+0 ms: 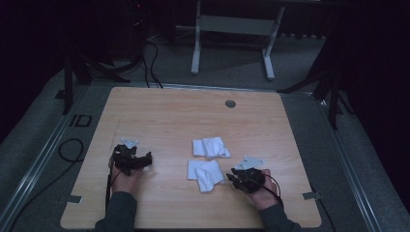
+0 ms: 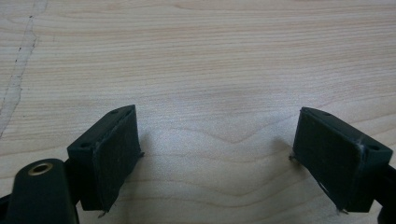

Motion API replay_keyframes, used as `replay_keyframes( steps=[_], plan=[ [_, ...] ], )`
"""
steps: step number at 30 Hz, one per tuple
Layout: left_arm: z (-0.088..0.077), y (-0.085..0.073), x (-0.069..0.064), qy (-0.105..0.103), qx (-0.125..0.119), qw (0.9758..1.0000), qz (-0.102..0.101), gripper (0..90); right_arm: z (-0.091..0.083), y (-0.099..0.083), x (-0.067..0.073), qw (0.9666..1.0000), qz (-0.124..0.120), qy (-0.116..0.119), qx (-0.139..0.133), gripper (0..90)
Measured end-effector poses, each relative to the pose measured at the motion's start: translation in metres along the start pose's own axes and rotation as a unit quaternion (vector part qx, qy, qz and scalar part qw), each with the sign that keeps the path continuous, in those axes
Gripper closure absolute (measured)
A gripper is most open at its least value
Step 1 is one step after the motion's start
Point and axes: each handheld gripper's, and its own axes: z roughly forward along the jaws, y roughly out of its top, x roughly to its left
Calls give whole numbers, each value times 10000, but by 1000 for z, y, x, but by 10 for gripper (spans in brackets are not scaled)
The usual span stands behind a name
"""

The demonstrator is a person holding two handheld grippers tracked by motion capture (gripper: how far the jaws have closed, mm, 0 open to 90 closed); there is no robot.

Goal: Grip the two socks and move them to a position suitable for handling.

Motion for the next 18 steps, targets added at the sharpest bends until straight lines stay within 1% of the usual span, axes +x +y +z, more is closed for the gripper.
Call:
replay_keyframes(
  steps=[2,3,5,6,7,11,12,14,16,18],
  plan=[
    [0,0,0,3,-3,10000,1,145,0,2,2,10000,-24,44,-12,676],
    [0,0,0,3,0,10000,0,144,1,5,5,9999,-12,153,-38,662],
    [0,0,0,3,0,10000,1,145,3,8,8,9997,-44,244,-46,652],
    [0,0,0,3,0,10000,1,145,3,8,8,9997,-44,244,-46,652],
    [0,0,0,3,0,10000,0,145,4,11,13,9995,-79,299,-45,643],
    [0,0,0,3,-6,10000,0,144,6,15,18,9993,-99,363,-68,632],
    [0,0,0,2,-10,10000,-2,145,10,20,25,9987,-106,503,-42,612],
    [0,0,0,1,-12,10000,-5,145,12,22,27,9985,-121,532,-26,608],
    [0,0,0,1,-12,10000,-4,145,16,25,32,9979,-128,629,20,597],
    [0,0,0,1,-12,10000,-5,145,20,26,35,9978,-151,643,93,595]
  ],
)
